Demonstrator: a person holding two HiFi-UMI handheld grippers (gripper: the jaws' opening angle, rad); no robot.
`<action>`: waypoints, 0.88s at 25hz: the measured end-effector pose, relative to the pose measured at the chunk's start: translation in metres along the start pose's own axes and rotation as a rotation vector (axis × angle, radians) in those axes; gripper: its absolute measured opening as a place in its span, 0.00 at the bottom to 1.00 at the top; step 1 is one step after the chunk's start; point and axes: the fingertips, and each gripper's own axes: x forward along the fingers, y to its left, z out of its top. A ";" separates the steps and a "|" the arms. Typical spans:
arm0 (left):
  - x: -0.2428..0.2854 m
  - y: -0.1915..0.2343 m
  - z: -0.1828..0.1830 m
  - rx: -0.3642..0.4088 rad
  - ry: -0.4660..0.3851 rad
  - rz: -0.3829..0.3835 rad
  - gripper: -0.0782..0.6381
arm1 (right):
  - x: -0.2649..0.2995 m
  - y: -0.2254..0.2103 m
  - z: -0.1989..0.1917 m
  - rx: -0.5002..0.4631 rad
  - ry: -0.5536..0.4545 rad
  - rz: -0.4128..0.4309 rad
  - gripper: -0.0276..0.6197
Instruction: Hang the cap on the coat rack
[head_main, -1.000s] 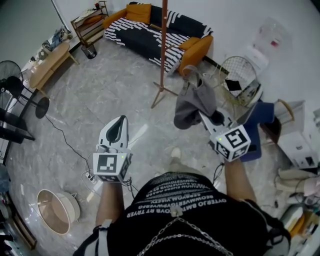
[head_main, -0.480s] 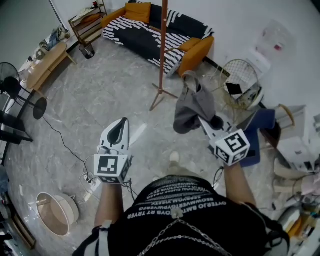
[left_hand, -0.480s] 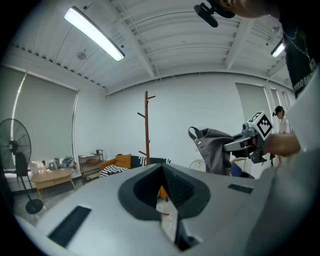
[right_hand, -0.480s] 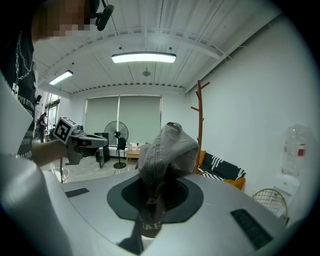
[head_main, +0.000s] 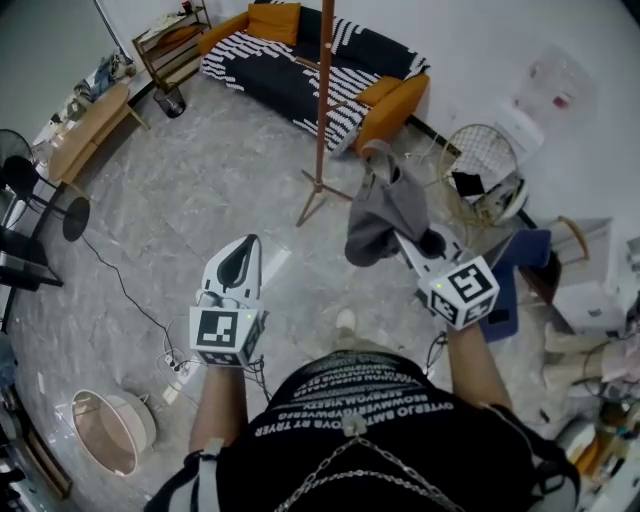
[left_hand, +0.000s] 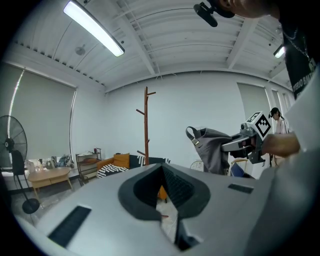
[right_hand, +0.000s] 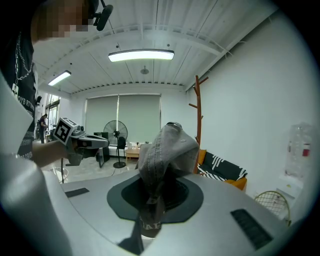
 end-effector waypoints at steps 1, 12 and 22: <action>0.003 0.003 0.001 -0.001 0.000 0.007 0.11 | 0.003 -0.003 0.002 -0.003 -0.003 0.004 0.09; 0.051 0.008 0.038 -0.018 -0.031 0.060 0.11 | 0.025 -0.060 0.036 -0.035 -0.050 0.039 0.09; 0.087 -0.004 0.058 0.002 -0.035 0.125 0.11 | 0.036 -0.112 0.039 -0.054 -0.081 0.092 0.09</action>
